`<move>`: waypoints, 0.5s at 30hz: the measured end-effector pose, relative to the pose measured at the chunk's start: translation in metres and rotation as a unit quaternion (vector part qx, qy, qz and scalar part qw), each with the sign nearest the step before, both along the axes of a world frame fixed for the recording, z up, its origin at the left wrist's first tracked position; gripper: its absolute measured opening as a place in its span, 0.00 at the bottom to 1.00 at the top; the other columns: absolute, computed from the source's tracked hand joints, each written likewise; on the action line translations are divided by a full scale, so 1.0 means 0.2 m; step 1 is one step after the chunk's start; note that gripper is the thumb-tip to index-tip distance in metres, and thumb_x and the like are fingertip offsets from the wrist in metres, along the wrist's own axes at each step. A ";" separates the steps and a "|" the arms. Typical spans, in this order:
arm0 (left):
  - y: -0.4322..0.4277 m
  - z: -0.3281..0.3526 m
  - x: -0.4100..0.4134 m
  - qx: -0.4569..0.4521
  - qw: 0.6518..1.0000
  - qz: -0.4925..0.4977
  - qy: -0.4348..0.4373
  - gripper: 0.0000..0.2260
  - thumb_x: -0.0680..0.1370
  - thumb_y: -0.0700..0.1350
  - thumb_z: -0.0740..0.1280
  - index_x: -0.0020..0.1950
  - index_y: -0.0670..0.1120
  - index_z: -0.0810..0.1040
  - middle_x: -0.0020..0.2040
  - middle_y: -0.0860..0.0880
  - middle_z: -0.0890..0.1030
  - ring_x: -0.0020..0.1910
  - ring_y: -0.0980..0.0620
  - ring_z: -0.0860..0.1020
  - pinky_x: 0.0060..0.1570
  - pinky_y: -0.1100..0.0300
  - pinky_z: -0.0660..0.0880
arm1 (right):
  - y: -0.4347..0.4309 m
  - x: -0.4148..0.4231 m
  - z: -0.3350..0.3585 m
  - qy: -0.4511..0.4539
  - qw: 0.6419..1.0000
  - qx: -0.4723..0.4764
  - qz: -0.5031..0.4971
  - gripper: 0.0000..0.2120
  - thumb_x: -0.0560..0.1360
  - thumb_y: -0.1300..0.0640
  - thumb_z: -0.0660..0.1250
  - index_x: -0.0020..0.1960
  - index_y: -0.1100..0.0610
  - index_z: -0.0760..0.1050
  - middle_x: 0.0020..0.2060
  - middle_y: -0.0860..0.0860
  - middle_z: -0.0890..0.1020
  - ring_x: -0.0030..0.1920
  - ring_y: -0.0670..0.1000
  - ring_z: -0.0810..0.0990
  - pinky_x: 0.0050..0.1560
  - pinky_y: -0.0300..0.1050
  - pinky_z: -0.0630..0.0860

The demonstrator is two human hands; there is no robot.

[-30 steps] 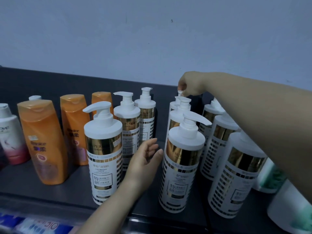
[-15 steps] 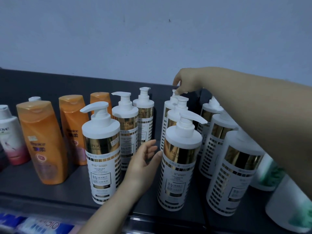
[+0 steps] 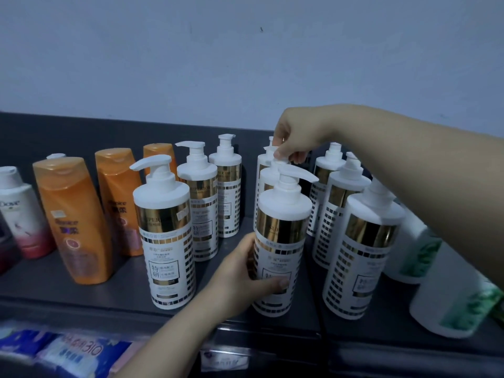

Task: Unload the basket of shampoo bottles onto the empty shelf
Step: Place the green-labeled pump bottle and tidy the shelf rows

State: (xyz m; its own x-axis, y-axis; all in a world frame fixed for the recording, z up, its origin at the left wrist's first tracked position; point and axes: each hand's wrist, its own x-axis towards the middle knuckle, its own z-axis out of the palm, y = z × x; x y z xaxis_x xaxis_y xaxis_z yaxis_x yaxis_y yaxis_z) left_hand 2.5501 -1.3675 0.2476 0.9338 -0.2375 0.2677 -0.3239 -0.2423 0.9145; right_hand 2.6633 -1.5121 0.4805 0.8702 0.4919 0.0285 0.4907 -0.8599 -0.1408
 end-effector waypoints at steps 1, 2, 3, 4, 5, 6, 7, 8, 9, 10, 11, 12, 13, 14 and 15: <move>0.00 0.00 0.00 0.000 1.000 0.002 -0.002 0.31 0.64 0.54 0.79 0.63 0.64 0.70 0.57 0.59 0.82 0.57 0.59 0.80 0.56 0.56 0.78 | 0.00 0.00 0.00 -0.001 1.000 0.003 0.004 0.06 0.74 0.56 0.70 0.44 0.59 0.80 0.36 0.51 0.85 0.34 0.47 0.84 0.37 0.39 0.77; -0.01 0.00 -0.01 0.000 1.000 0.005 -0.003 0.31 0.64 0.54 0.79 0.63 0.64 0.70 0.57 0.59 0.82 0.57 0.59 0.80 0.56 0.56 0.78 | 0.00 -0.01 0.00 -0.002 1.000 0.005 0.007 0.06 0.74 0.56 0.70 0.44 0.59 0.80 0.36 0.51 0.85 0.34 0.46 0.84 0.36 0.38 0.76; -0.02 0.00 -0.01 0.001 1.000 0.009 -0.004 0.31 0.64 0.55 0.79 0.63 0.64 0.70 0.57 0.59 0.82 0.57 0.60 0.80 0.56 0.55 0.78 | 0.00 -0.01 0.00 -0.002 1.000 0.006 0.009 0.06 0.74 0.56 0.70 0.45 0.59 0.80 0.36 0.51 0.85 0.33 0.46 0.84 0.35 0.38 0.76; -0.02 -0.01 -0.01 0.002 1.000 0.014 -0.006 0.31 0.63 0.55 0.79 0.63 0.64 0.71 0.56 0.60 0.82 0.56 0.60 0.80 0.56 0.55 0.78 | 0.00 -0.02 0.00 -0.001 1.000 0.008 0.010 0.06 0.74 0.56 0.70 0.45 0.59 0.80 0.36 0.51 0.85 0.34 0.47 0.84 0.35 0.37 0.76; -0.03 -0.01 -0.01 0.002 1.000 0.018 -0.007 0.32 0.63 0.55 0.80 0.63 0.64 0.71 0.56 0.60 0.82 0.56 0.60 0.80 0.56 0.55 0.78 | 0.00 -0.02 0.00 0.000 1.000 0.009 0.009 0.06 0.74 0.56 0.70 0.45 0.59 0.80 0.36 0.51 0.85 0.34 0.47 0.84 0.35 0.37 0.76; -0.03 0.00 -0.02 0.000 1.000 0.019 -0.008 0.32 0.63 0.55 0.80 0.63 0.63 0.71 0.56 0.59 0.82 0.56 0.60 0.80 0.57 0.55 0.78 | 0.00 -0.02 0.00 -0.001 1.000 0.008 0.009 0.06 0.74 0.56 0.70 0.45 0.59 0.80 0.36 0.51 0.85 0.34 0.47 0.84 0.36 0.38 0.76; -0.03 0.00 -0.02 -0.002 1.000 0.020 -0.009 0.31 0.64 0.54 0.80 0.63 0.62 0.71 0.56 0.59 0.82 0.56 0.60 0.80 0.57 0.54 0.78 | 0.00 -0.03 -0.01 -0.003 1.000 0.006 0.009 0.06 0.74 0.56 0.70 0.46 0.60 0.80 0.36 0.51 0.85 0.35 0.47 0.84 0.38 0.39 0.77; -0.04 0.00 -0.02 -0.004 1.000 0.019 -0.010 0.31 0.64 0.54 0.80 0.64 0.61 0.71 0.56 0.58 0.82 0.57 0.59 0.80 0.57 0.54 0.78 | 0.00 -0.03 -0.01 -0.004 1.000 0.005 0.010 0.07 0.74 0.56 0.70 0.46 0.60 0.81 0.36 0.52 0.85 0.36 0.48 0.85 0.41 0.41 0.78; -0.04 0.01 -0.03 -0.007 1.000 0.019 -0.012 0.31 0.65 0.53 0.80 0.64 0.61 0.71 0.57 0.58 0.82 0.57 0.59 0.80 0.57 0.53 0.78 | 0.00 -0.03 -0.01 -0.005 1.000 0.004 0.009 0.07 0.74 0.56 0.70 0.46 0.60 0.81 0.37 0.52 0.85 0.37 0.49 0.85 0.43 0.43 0.79; -0.04 0.01 -0.04 -0.009 1.000 0.017 -0.012 0.31 0.65 0.52 0.80 0.65 0.60 0.70 0.57 0.58 0.82 0.57 0.59 0.79 0.58 0.53 0.77 | 0.00 -0.03 -0.01 -0.003 1.000 0.002 0.008 0.07 0.74 0.55 0.70 0.47 0.60 0.81 0.37 0.52 0.85 0.37 0.49 0.85 0.45 0.44 0.80; -0.03 0.02 -0.05 -0.011 1.000 0.014 -0.011 0.32 0.66 0.52 0.79 0.66 0.60 0.70 0.58 0.58 0.81 0.58 0.59 0.79 0.59 0.53 0.77 | 0.00 -0.04 -0.01 -0.001 1.000 -0.004 0.006 0.08 0.74 0.54 0.70 0.47 0.60 0.81 0.37 0.51 0.85 0.37 0.49 0.85 0.47 0.45 0.80; -0.02 0.03 -0.07 -0.007 1.000 0.014 -0.012 0.34 0.65 0.53 0.79 0.67 0.61 0.68 0.58 0.60 0.80 0.59 0.61 0.78 0.60 0.55 0.76 | 0.00 -0.04 0.01 -0.002 1.000 -0.022 0.003 0.11 0.74 0.52 0.70 0.47 0.59 0.81 0.37 0.50 0.85 0.37 0.49 0.85 0.48 0.46 0.80; -0.01 0.04 -0.09 0.003 0.999 0.026 -0.019 0.36 0.64 0.58 0.79 0.68 0.63 0.66 0.59 0.64 0.79 0.59 0.64 0.77 0.61 0.61 0.74 | 0.00 -0.05 0.03 -0.012 0.999 -0.049 0.000 0.14 0.73 0.48 0.70 0.48 0.59 0.81 0.37 0.50 0.85 0.38 0.50 0.84 0.49 0.46 0.79; 0.02 0.06 -0.12 0.017 0.998 0.055 -0.032 0.38 0.62 0.64 0.77 0.68 0.68 0.64 0.59 0.68 0.77 0.60 0.68 0.74 0.60 0.68 0.71 | 0.00 -0.06 0.05 -0.032 0.997 -0.075 -0.002 0.19 0.72 0.43 0.70 0.50 0.59 0.80 0.40 0.50 0.84 0.40 0.52 0.82 0.51 0.47 0.77; 0.06 0.09 -0.16 0.027 0.993 0.096 -0.061 0.38 0.61 0.69 0.74 0.67 0.71 0.62 0.59 0.70 0.75 0.60 0.71 0.73 0.58 0.73 0.69 | 0.02 -0.07 0.08 -0.058 0.995 -0.086 0.001 0.22 0.72 0.40 0.69 0.54 0.57 0.79 0.45 0.50 0.84 0.45 0.53 0.81 0.54 0.50 0.76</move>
